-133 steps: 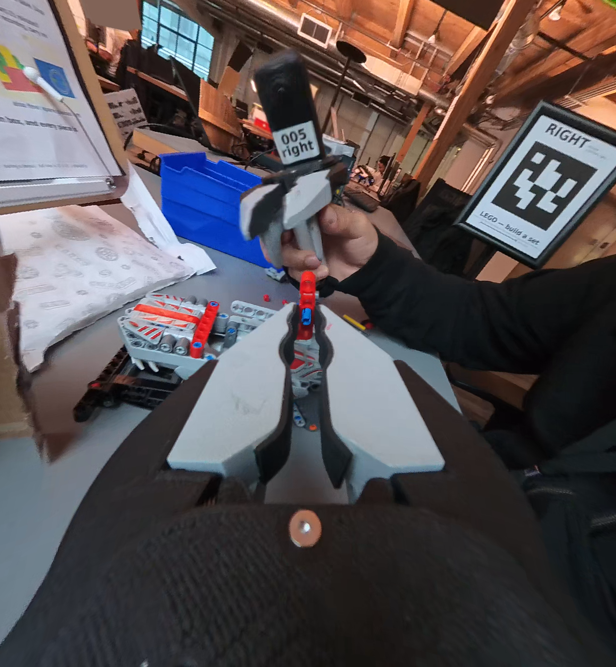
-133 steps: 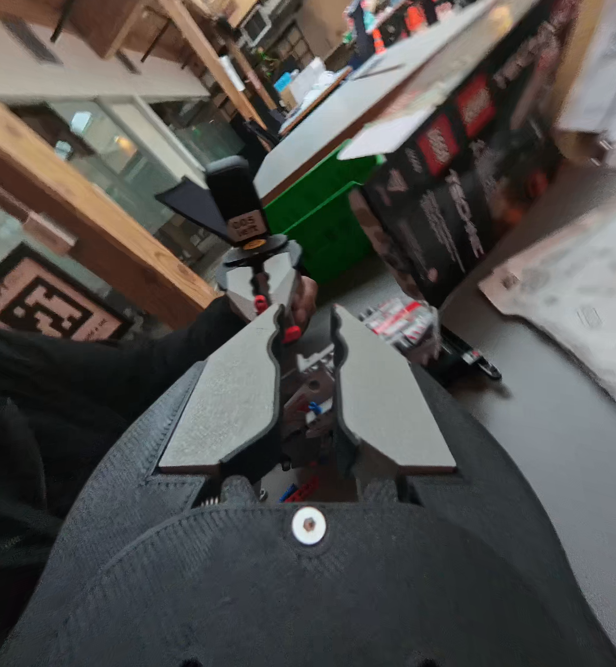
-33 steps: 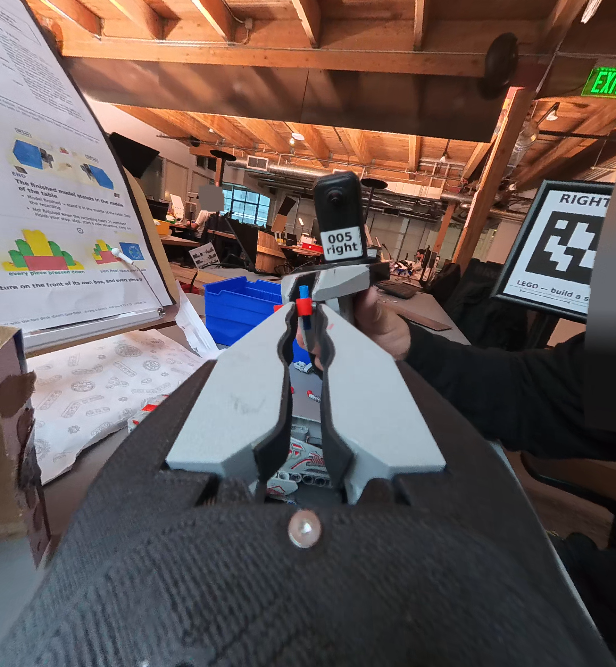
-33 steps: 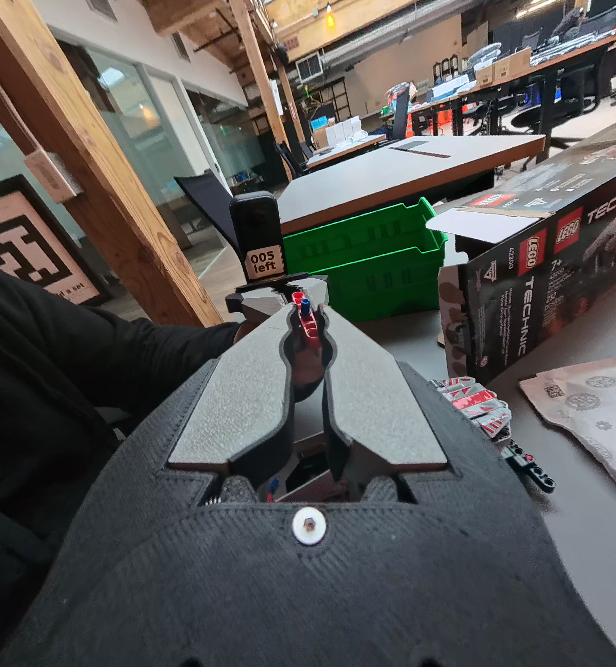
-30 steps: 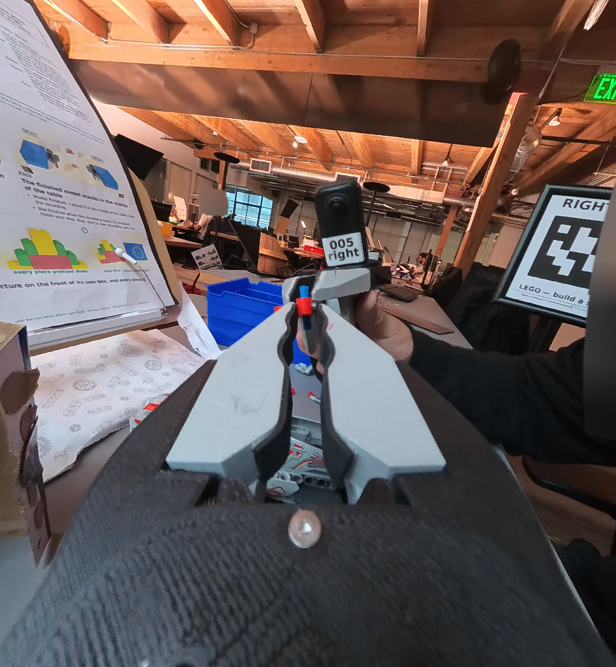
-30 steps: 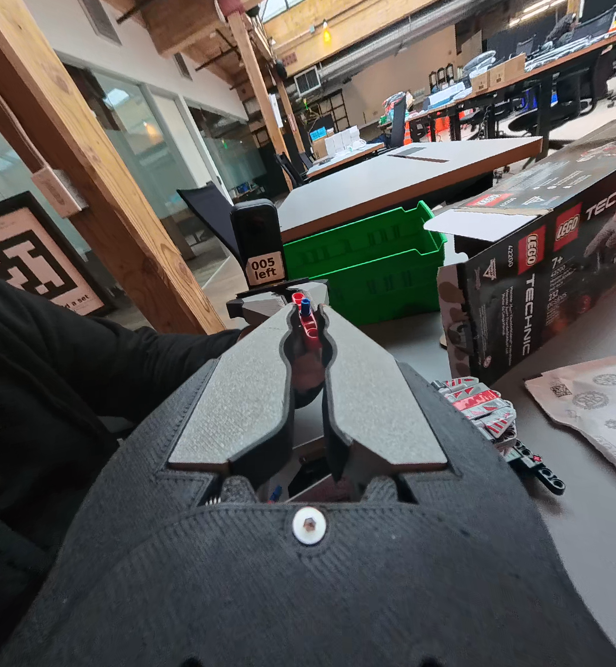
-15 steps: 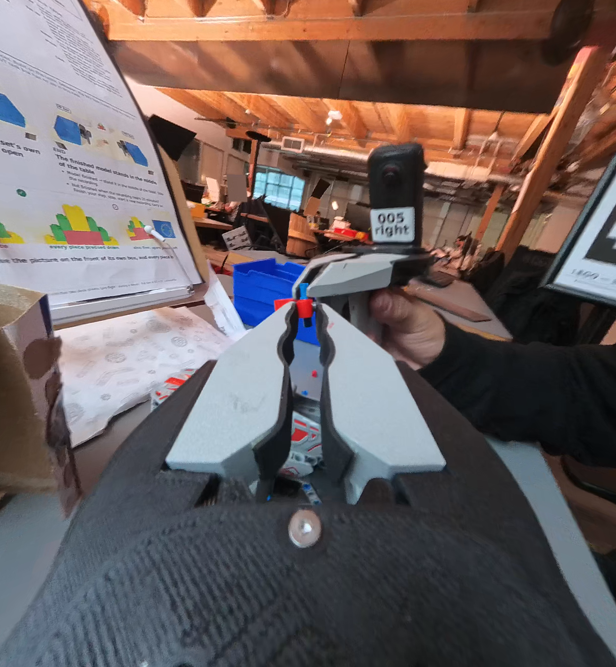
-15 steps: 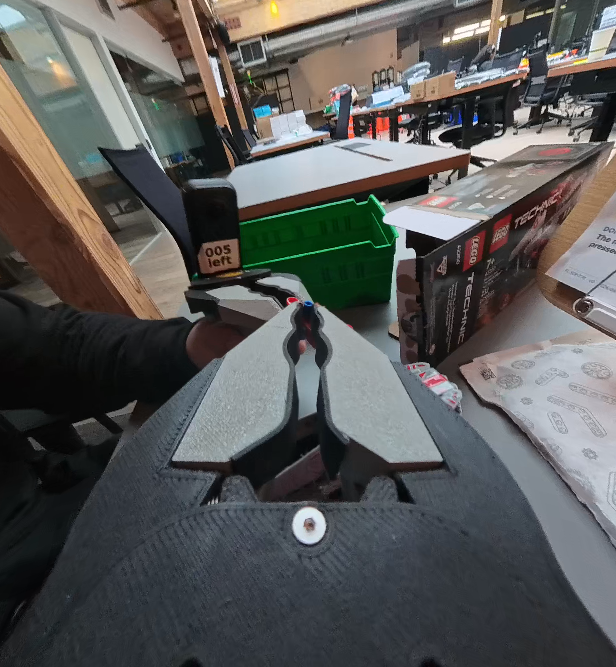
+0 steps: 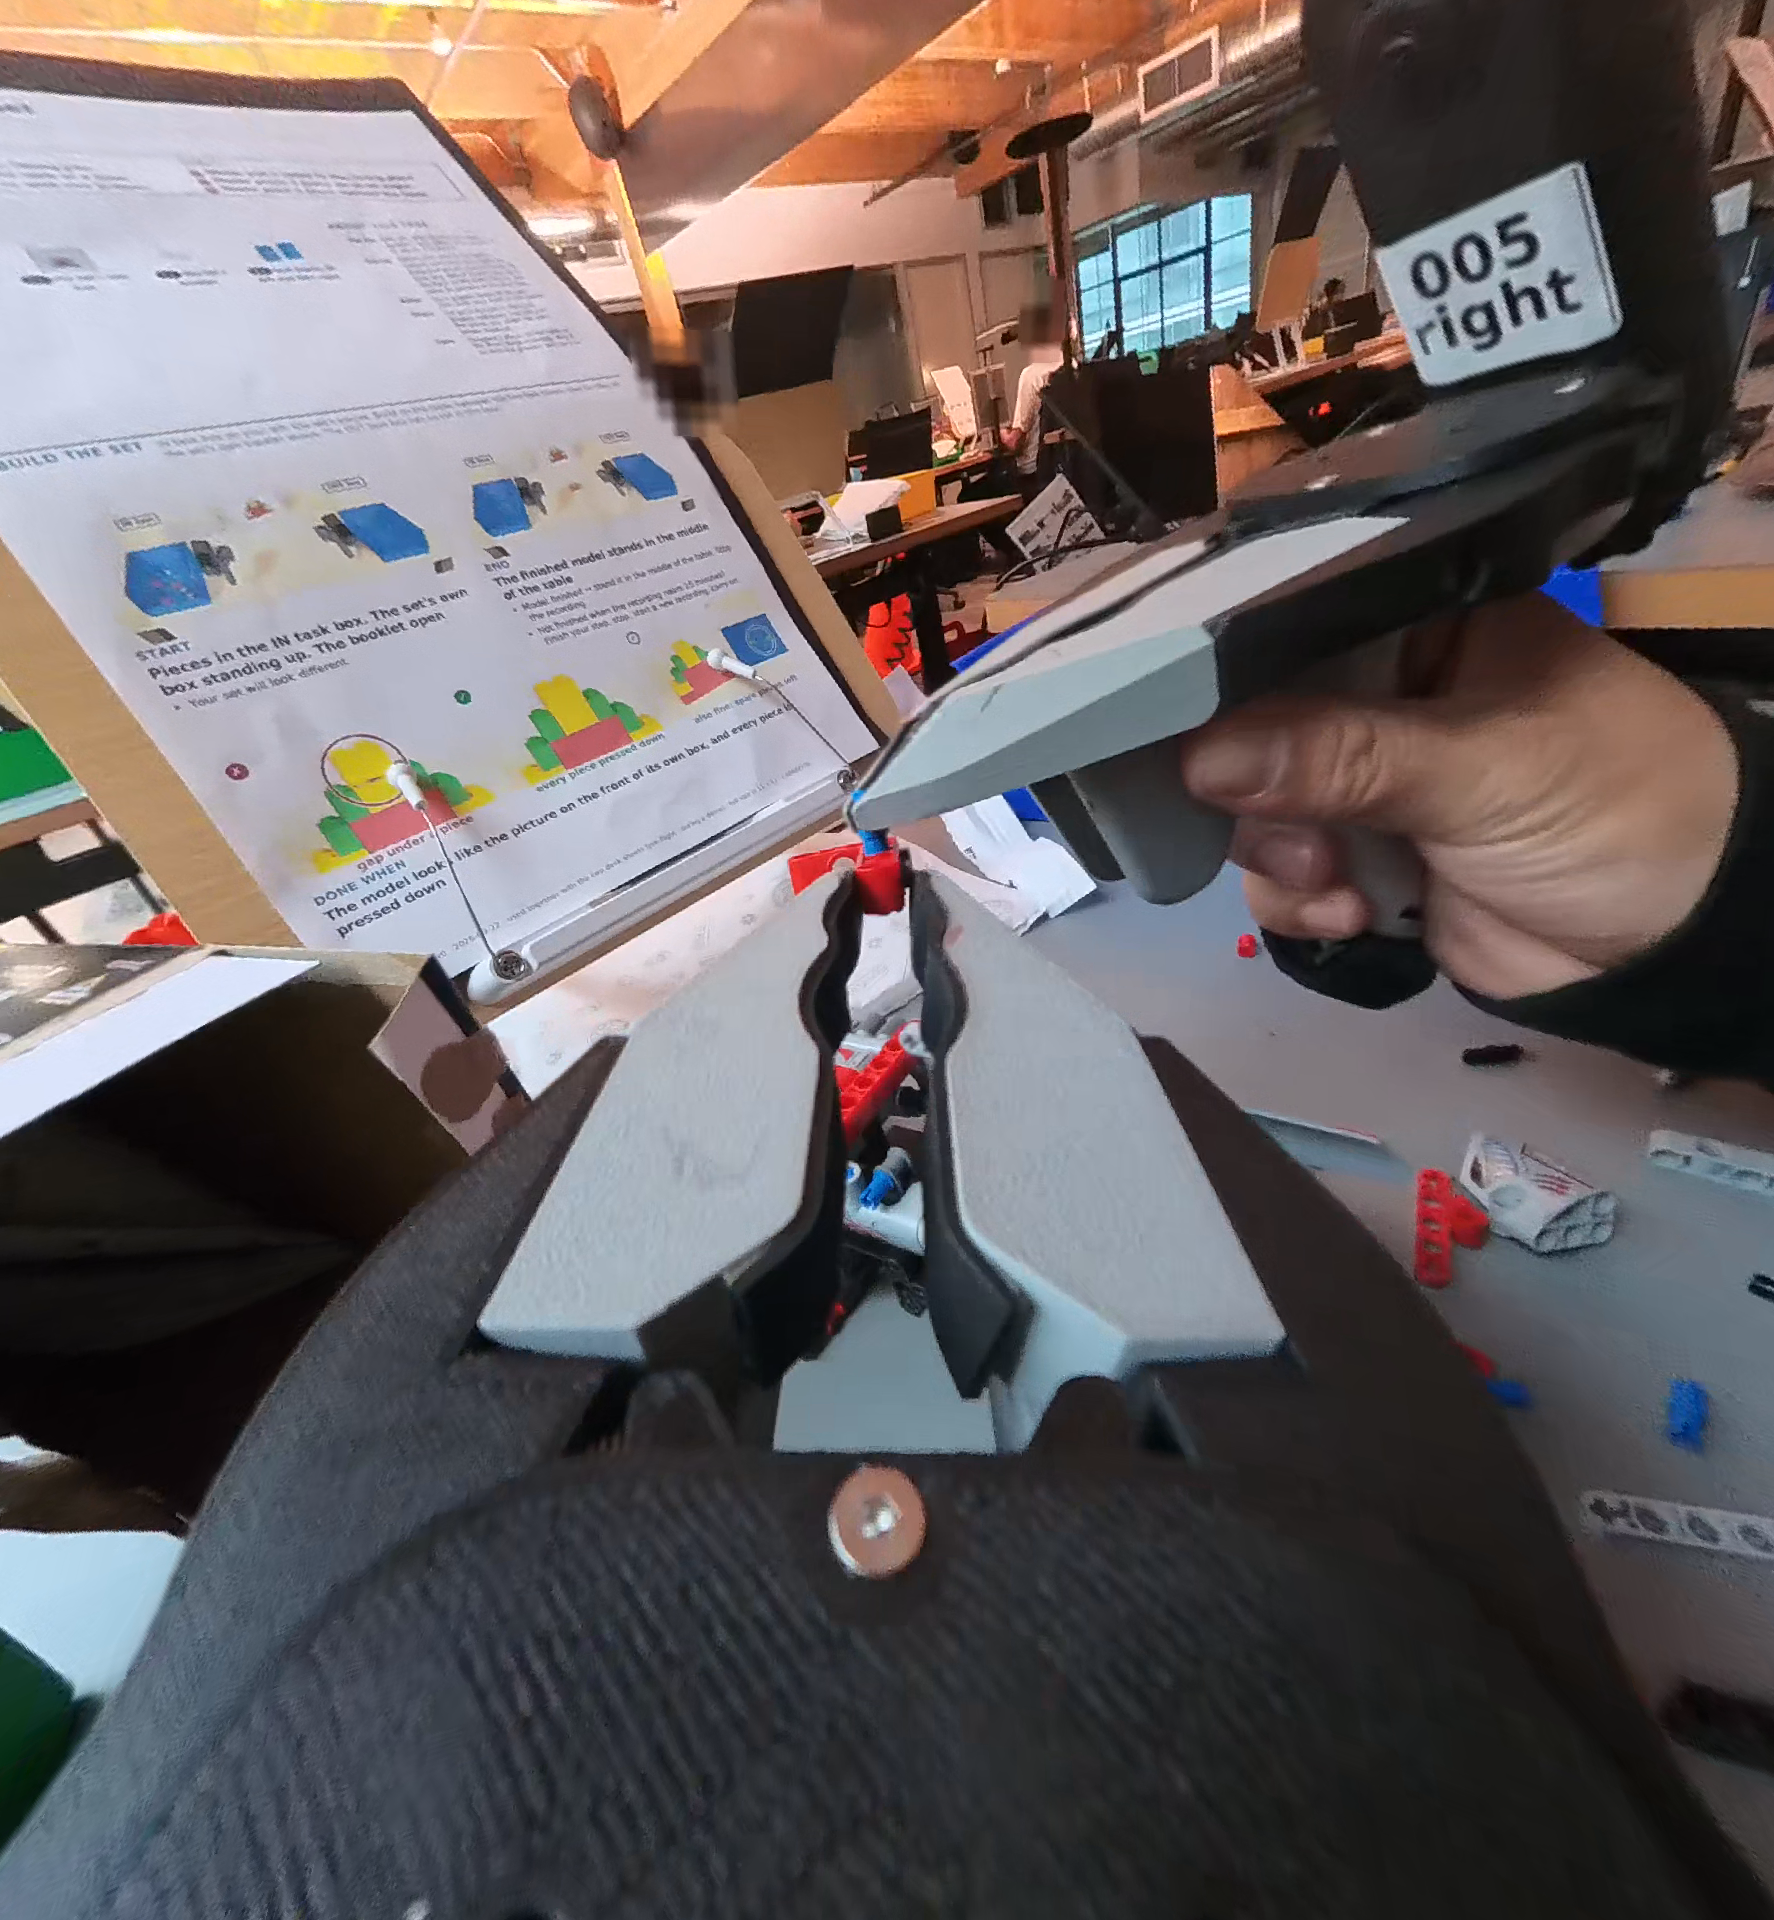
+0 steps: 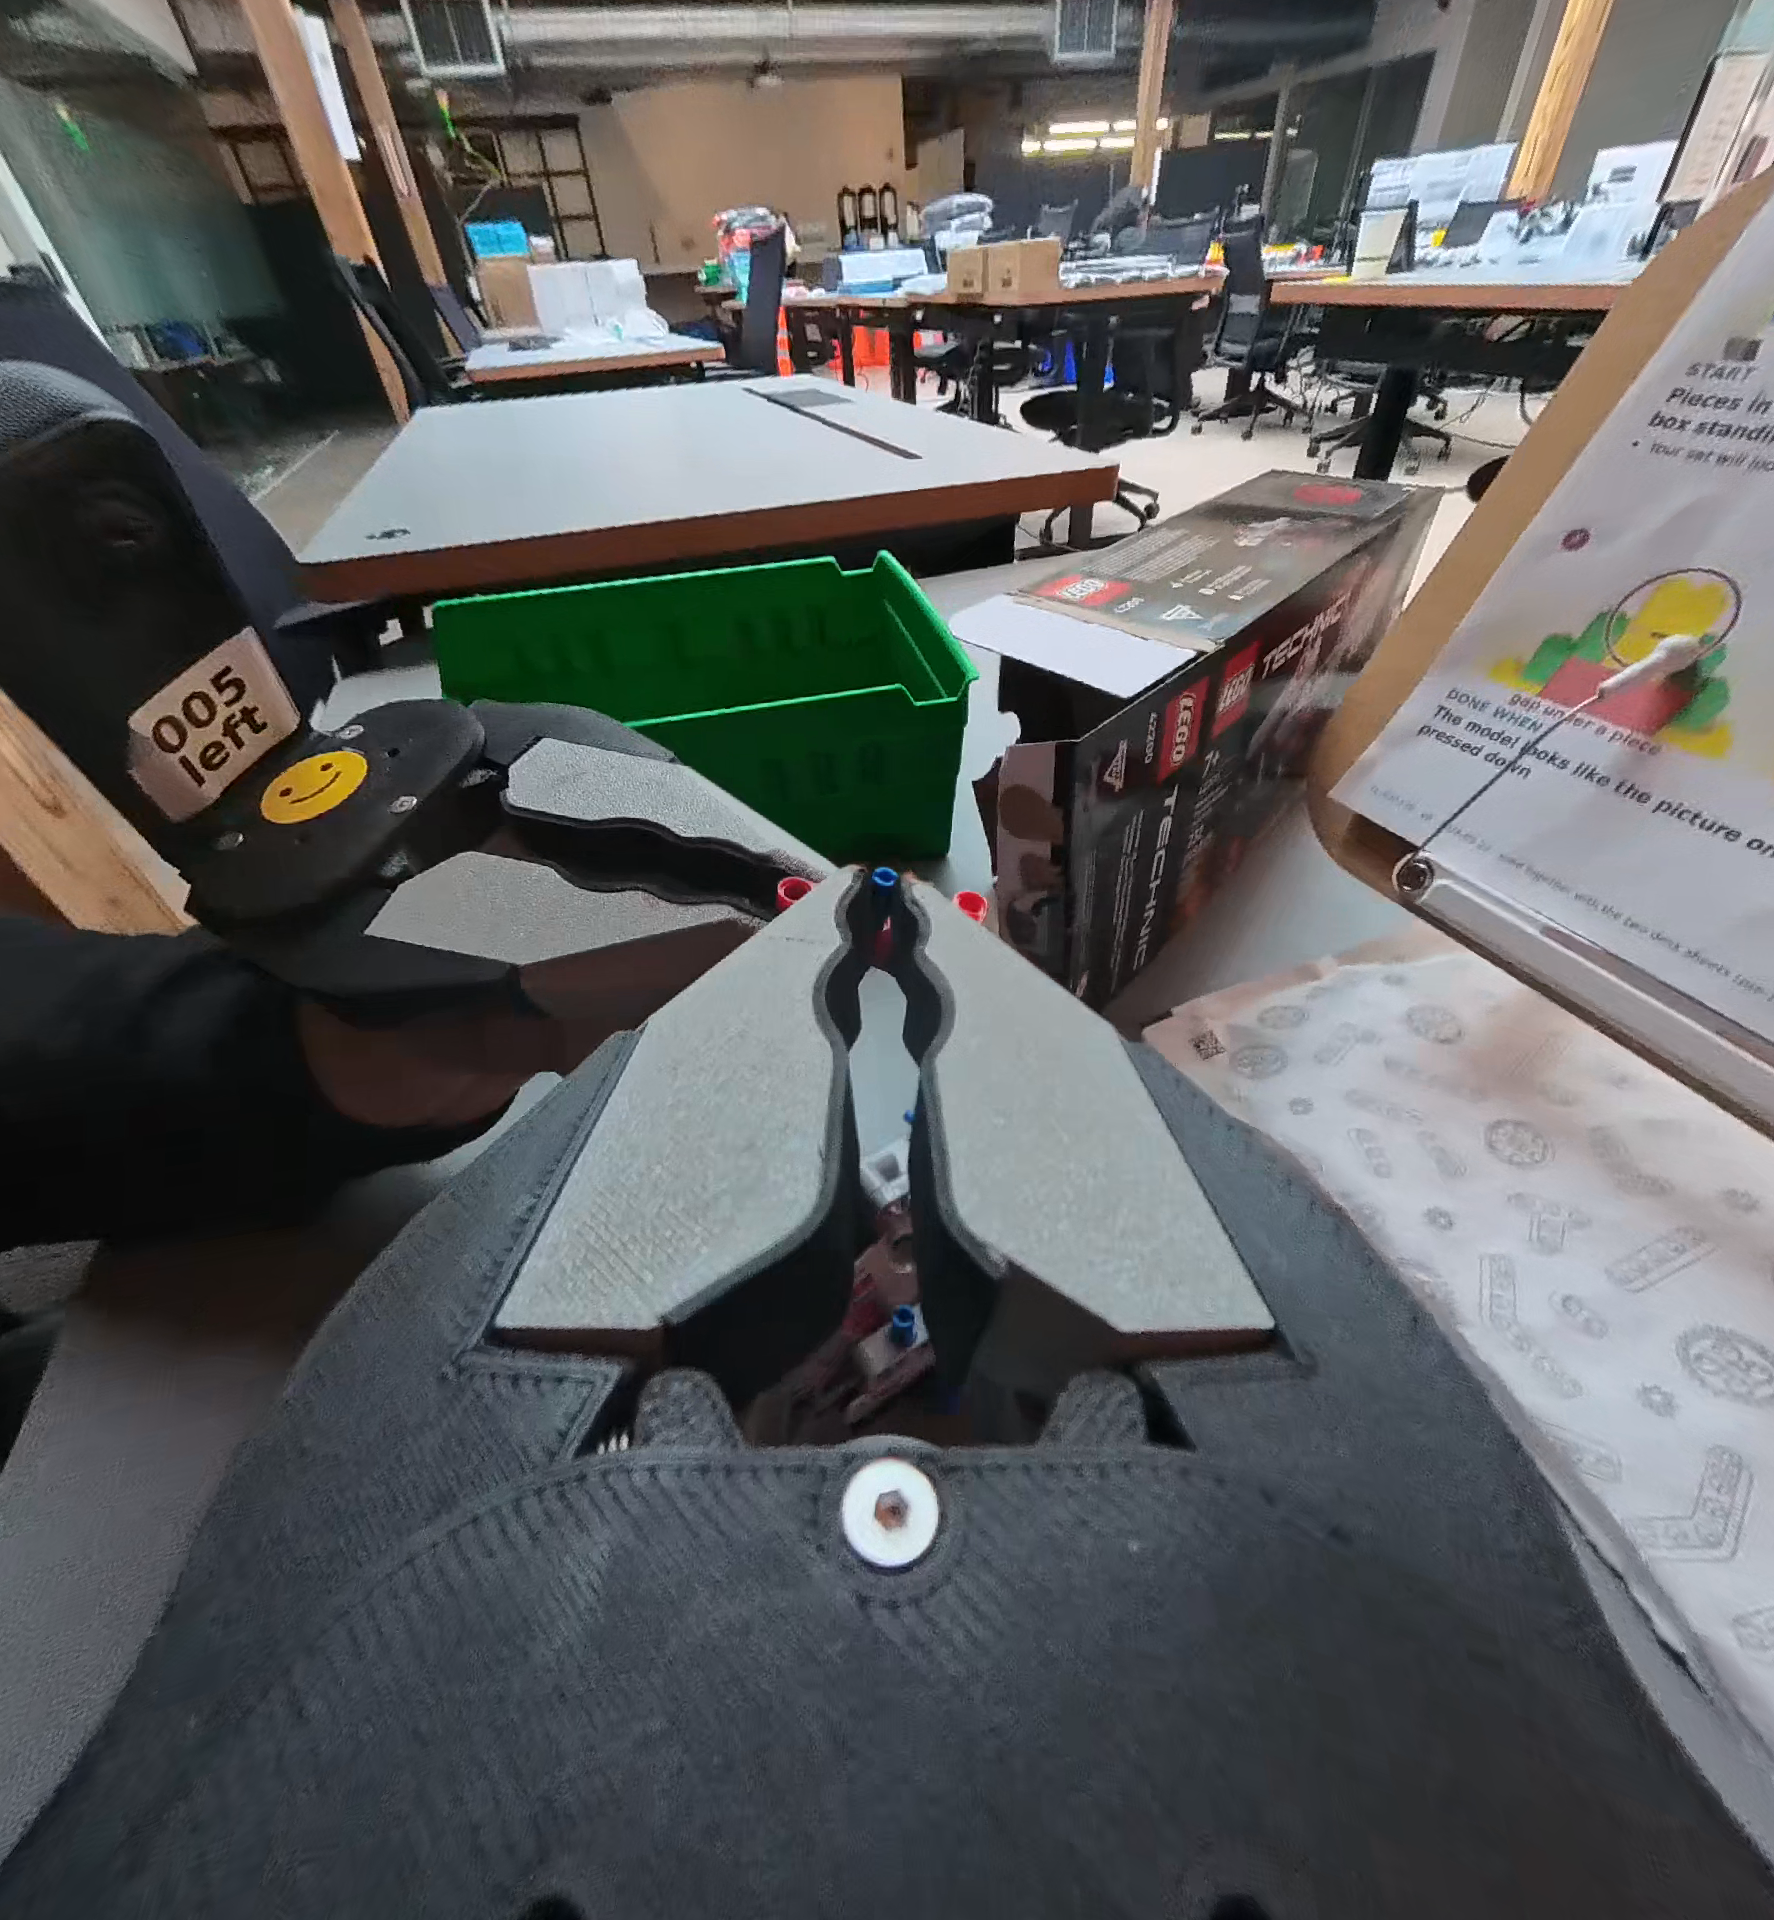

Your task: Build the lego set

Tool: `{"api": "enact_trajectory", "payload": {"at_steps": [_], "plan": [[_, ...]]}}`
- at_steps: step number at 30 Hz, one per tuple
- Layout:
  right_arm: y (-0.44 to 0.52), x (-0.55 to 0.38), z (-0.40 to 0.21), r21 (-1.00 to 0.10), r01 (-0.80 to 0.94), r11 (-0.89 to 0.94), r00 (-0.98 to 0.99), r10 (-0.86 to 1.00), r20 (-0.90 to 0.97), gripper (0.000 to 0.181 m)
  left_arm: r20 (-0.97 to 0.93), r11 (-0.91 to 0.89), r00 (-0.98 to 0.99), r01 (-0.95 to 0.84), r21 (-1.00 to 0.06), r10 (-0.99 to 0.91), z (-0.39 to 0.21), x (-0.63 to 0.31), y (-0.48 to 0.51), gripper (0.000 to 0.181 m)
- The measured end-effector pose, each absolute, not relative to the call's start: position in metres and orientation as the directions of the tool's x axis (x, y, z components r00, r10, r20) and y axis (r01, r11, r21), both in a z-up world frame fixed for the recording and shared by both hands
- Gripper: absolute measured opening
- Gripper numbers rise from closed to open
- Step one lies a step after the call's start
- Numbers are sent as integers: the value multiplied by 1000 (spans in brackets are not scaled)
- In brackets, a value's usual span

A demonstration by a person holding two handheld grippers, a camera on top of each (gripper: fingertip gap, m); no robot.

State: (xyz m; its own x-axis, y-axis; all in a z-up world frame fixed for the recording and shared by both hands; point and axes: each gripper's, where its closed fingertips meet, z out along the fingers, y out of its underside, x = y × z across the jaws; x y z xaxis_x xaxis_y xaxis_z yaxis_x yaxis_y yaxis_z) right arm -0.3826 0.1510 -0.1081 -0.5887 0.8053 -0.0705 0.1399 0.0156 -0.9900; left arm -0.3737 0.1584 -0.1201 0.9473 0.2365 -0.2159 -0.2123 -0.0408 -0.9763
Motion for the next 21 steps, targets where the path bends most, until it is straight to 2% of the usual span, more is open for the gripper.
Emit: {"api": "enact_trajectory", "payload": {"at_steps": [7,12,21], "plan": [[150,-383,-109,-960,225,-165,-684,675,-277,0,-132,16,972,-138,-990,197,-120,-375,158,8],[147,-381,-109,-964,225,-141,-711,653,-261,2,-70,48,984,-79,-996,165,-117,-375,156,8],[146,-383,-120,-965,246,-86,-682,692,-235,1,-101,-10,985,-100,-995,143,-128,-368,163,8]]}}
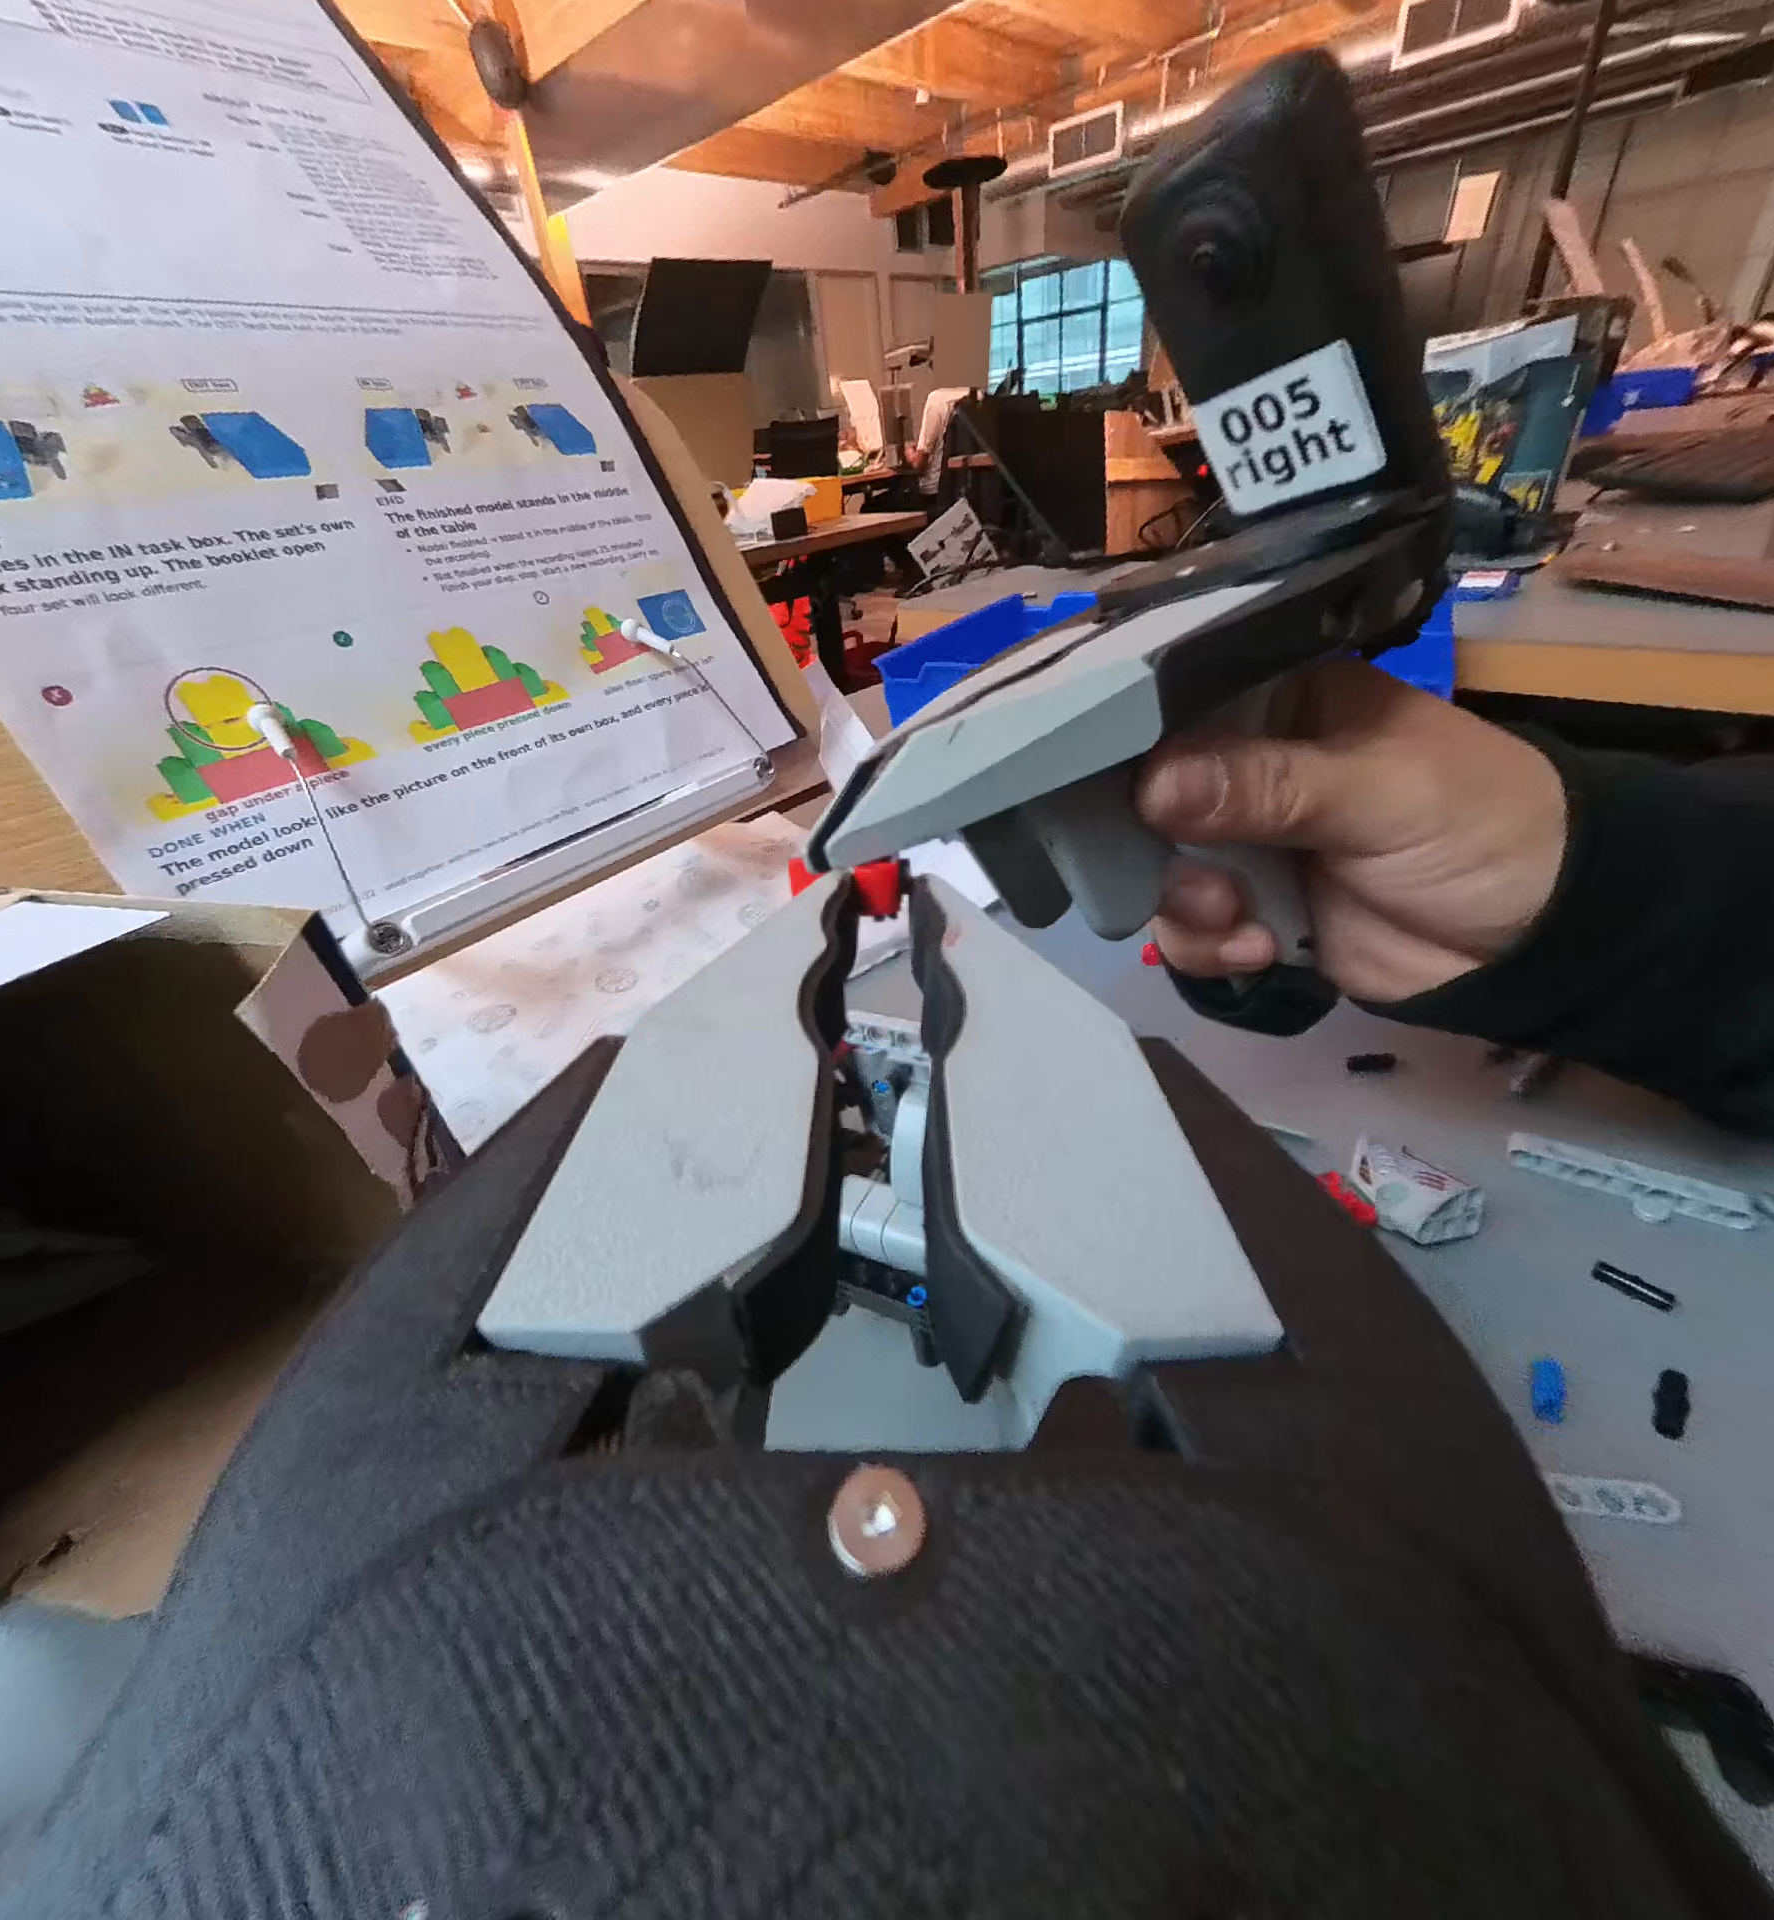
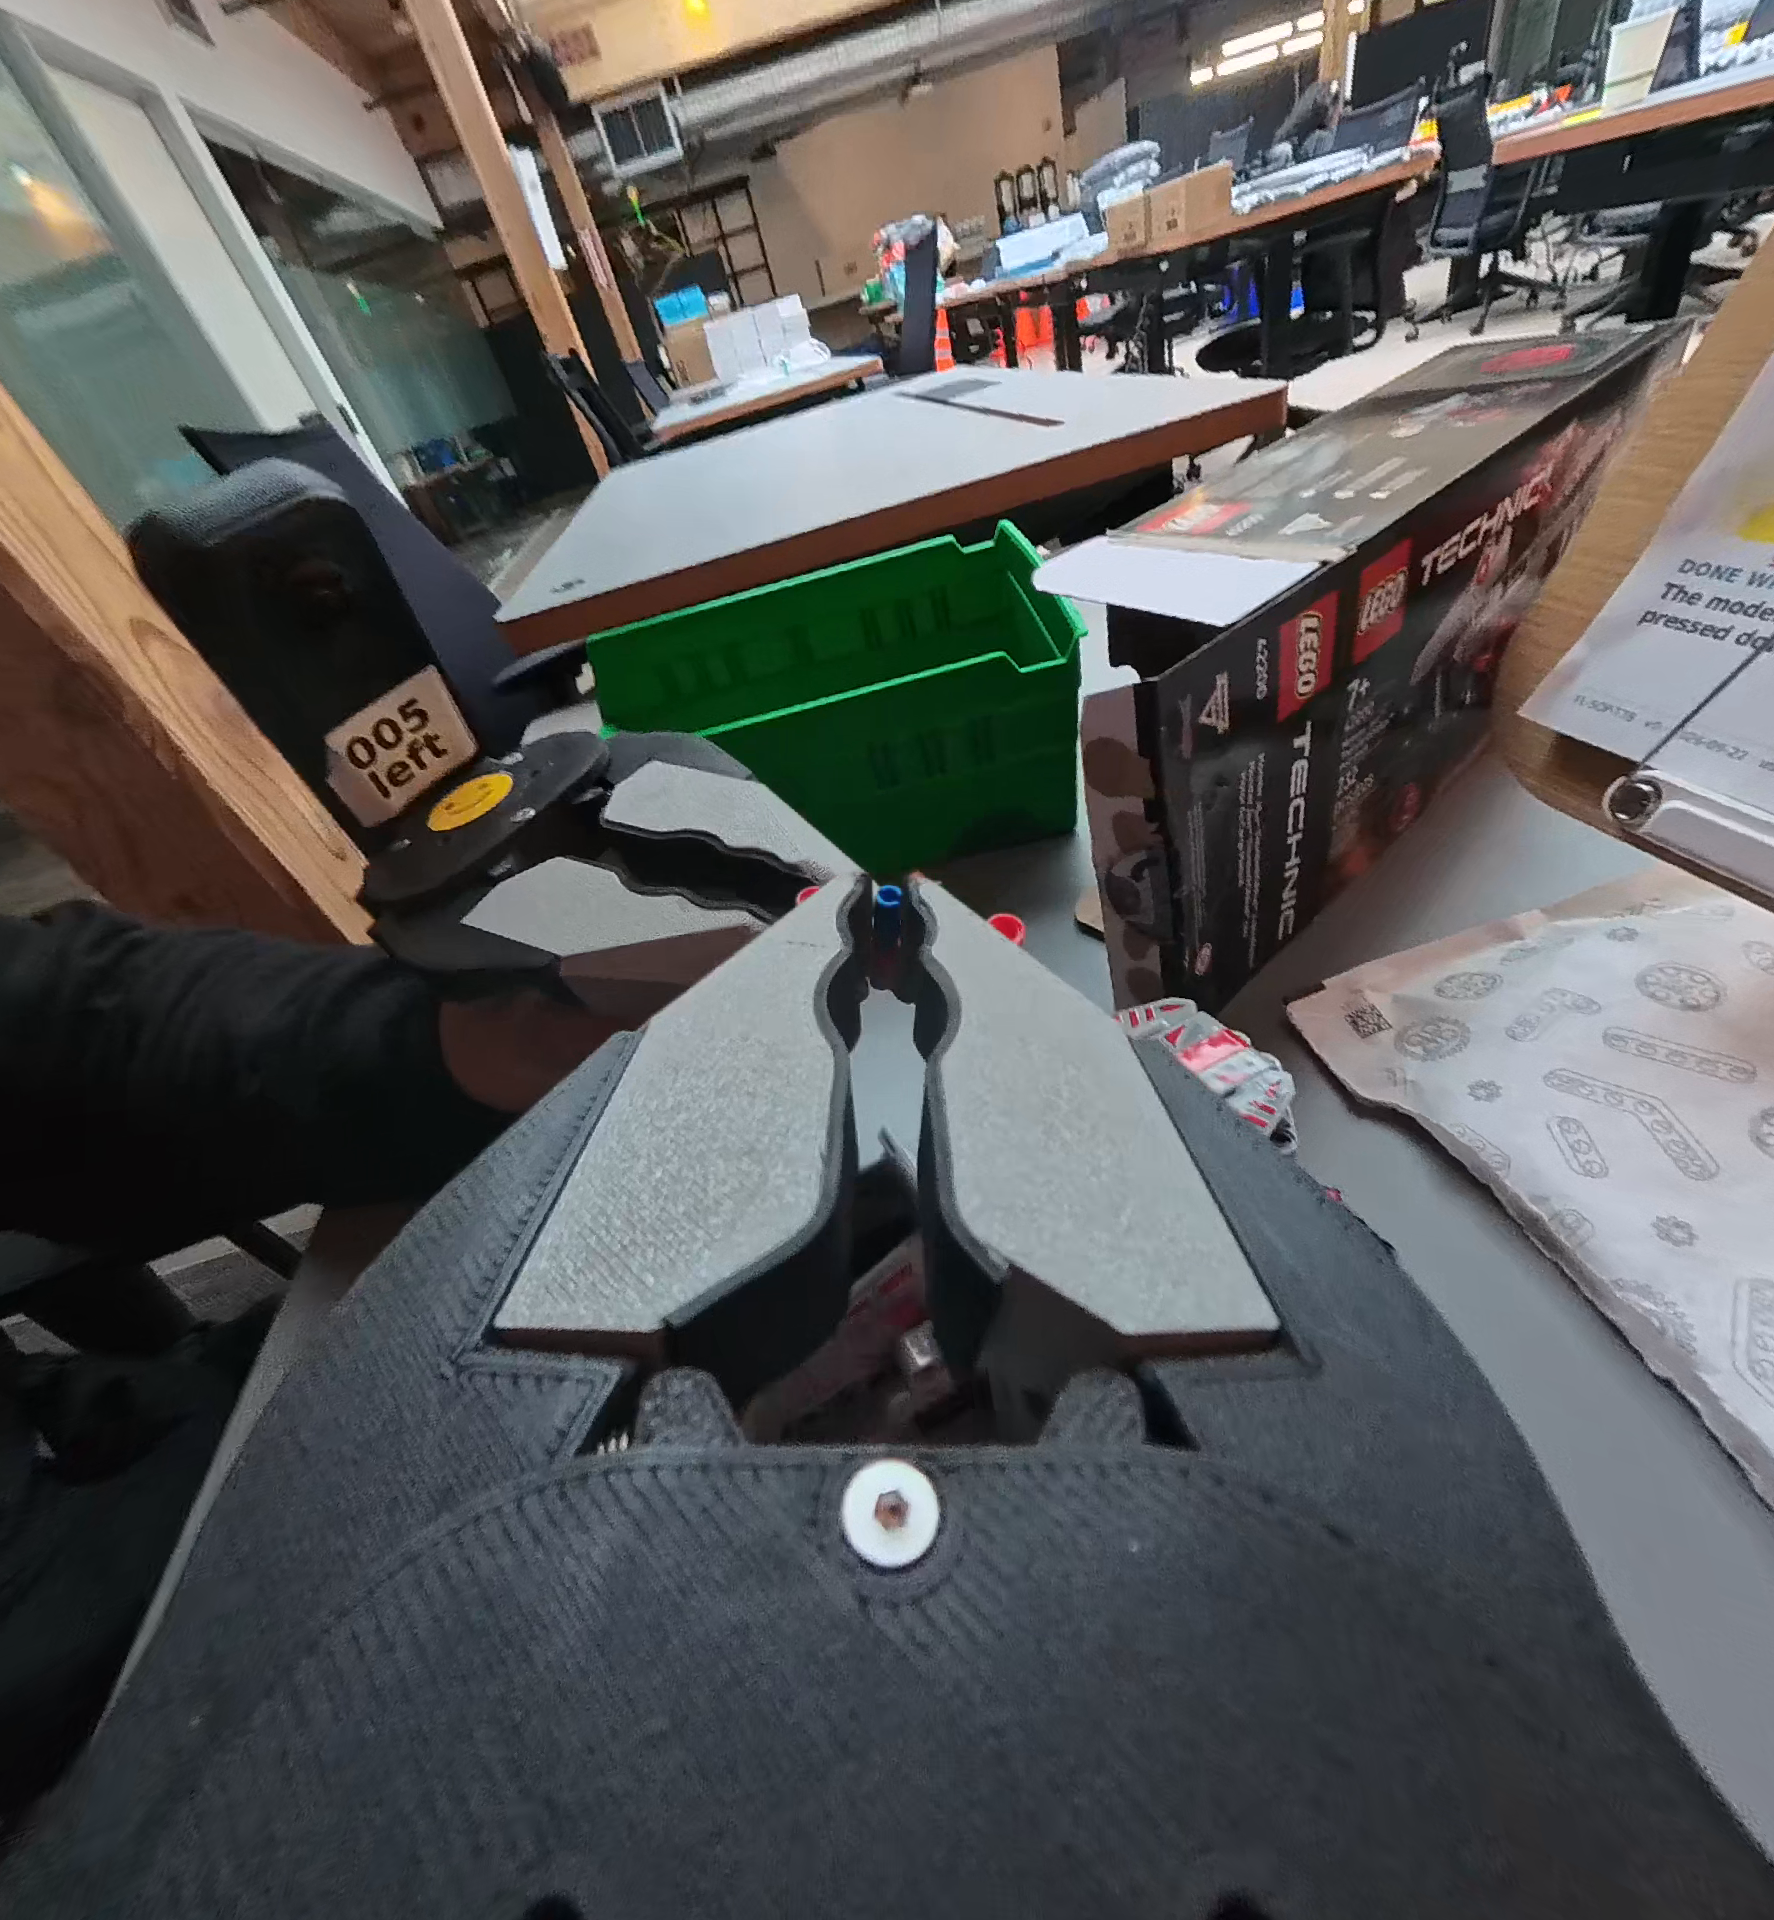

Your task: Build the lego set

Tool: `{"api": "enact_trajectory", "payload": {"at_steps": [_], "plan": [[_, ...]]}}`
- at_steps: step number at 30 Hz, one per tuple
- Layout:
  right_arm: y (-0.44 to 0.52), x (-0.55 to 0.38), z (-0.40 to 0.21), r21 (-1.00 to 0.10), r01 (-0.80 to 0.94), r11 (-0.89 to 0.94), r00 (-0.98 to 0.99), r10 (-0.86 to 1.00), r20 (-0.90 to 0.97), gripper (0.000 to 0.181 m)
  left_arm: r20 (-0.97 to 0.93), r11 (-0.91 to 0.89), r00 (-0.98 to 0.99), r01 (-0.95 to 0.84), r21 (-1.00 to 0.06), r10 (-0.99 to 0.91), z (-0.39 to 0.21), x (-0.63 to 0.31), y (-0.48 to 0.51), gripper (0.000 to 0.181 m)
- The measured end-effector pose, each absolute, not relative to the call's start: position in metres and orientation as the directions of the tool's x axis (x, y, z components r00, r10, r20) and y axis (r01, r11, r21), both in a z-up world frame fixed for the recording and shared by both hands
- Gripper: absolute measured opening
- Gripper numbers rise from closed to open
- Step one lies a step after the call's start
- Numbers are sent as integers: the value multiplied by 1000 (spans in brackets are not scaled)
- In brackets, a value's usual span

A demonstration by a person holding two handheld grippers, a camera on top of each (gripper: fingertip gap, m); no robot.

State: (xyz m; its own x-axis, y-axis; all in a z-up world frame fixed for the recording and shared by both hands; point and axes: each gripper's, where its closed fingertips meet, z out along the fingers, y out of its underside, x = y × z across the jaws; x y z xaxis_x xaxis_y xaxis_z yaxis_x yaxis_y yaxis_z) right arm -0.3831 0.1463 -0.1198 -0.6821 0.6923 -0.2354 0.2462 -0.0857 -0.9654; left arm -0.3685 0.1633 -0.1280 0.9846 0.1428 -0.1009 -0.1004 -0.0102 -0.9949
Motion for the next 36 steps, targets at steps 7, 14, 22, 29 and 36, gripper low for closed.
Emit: {"api": "enact_trajectory", "payload": {"at_steps": [7,14,22,29,36], "plan": [[150,-381,-109,-938,252,-237,-661,667,-345,0,49,75,994,42,-996,94,-118,-363,164,8],[204,-383,-62,-953,132,-273,-633,717,-293,0,191,-25,979,190,-981,-65,-142,-341,176,8],[169,-334,-67,-962,270,40,-858,464,-222,1,-70,-17,997,-70,-997,12,-132,-344,174,7],[172,-286,-189,-789,449,419,-820,544,-178,1,-7,32,995,-3,-999,-104,-123,-331,170,8],[197,-280,-254,-695,502,514,-769,633,-88,12,-44,6,987,-44,-999,-153,-130,-319,172,8]]}}
